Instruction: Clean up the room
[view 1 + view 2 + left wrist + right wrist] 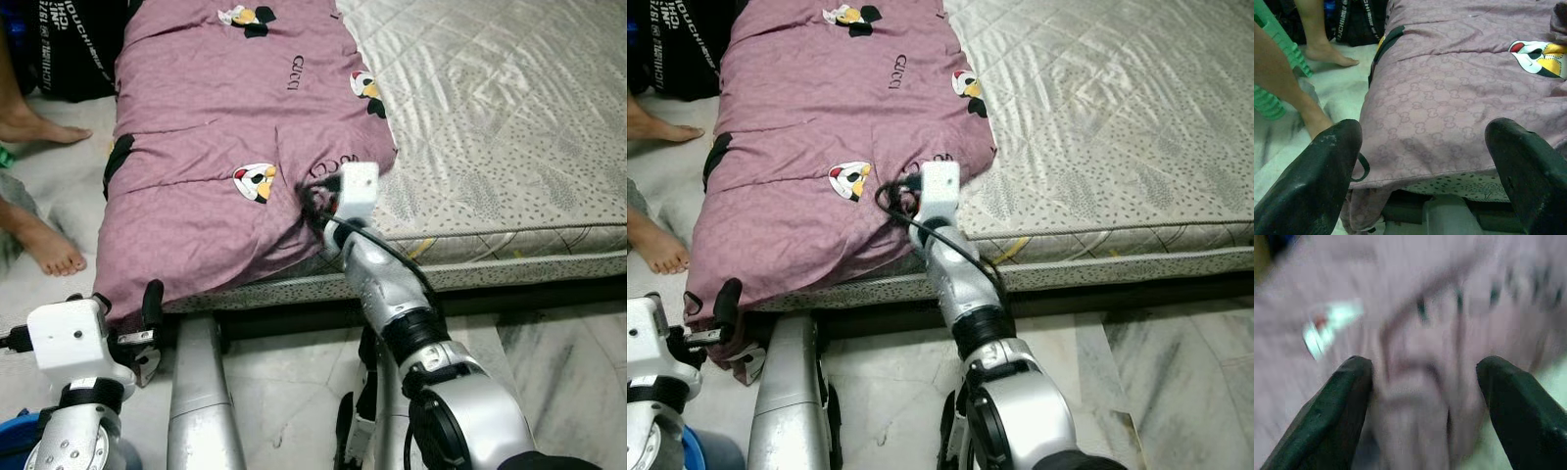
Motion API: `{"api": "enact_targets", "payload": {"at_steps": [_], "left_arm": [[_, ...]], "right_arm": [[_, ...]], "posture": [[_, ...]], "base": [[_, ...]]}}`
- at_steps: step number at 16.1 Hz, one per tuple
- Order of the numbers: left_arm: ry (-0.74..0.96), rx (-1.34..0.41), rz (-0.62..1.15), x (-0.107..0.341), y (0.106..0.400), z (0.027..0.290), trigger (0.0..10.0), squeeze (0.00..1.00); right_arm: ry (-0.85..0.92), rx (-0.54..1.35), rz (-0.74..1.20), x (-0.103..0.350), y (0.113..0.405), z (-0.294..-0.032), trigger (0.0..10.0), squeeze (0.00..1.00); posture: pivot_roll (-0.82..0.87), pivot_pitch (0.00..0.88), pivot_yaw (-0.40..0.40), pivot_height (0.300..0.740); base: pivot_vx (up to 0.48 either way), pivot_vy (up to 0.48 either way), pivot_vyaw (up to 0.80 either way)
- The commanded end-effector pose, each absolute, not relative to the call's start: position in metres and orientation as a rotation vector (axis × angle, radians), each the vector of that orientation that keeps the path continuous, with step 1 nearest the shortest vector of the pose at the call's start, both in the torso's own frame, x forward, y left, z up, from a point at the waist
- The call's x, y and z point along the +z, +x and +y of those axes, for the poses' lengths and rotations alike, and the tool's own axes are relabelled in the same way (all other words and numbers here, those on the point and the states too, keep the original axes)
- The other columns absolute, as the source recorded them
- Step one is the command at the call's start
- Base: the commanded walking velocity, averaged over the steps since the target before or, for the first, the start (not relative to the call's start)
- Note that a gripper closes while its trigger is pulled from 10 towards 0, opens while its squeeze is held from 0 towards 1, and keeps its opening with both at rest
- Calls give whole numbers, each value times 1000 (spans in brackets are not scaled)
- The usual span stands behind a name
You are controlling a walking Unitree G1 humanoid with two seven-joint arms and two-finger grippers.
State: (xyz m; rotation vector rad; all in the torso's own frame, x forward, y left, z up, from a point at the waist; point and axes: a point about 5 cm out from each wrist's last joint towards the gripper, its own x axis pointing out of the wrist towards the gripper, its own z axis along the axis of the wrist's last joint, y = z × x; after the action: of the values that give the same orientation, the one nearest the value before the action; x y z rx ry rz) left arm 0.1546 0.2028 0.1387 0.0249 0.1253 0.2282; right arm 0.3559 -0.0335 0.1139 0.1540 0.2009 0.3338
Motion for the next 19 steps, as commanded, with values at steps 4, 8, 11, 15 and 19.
{"api": "enact_targets", "payload": {"at_steps": [4,8,11,15,19], "left_arm": [[21,221,119,142,153,200,10000,0],[23,222,131,141,148,199,10000,0],[21,226,133,140,151,200,10000,0],[4,208,151,133,157,197,10000,0],[-6,183,150,129,171,196,10000,0]], "right_arm": [[253,420,369,98,327,40,10000,0],[293,385,367,101,326,46,0,0],[303,290,390,94,336,19,0,0],[325,173,434,74,341,-38,0,0],[347,17,512,55,326,-111,0,0]], "posture": [[265,230,-73,522],[267,239,-74,522],[252,234,-76,522],[197,217,-72,522],[153,183,-64,522]], "base": [[0,0,0],[0,0,0],[0,0,0],[0,0,0],[0,0,0]]}}
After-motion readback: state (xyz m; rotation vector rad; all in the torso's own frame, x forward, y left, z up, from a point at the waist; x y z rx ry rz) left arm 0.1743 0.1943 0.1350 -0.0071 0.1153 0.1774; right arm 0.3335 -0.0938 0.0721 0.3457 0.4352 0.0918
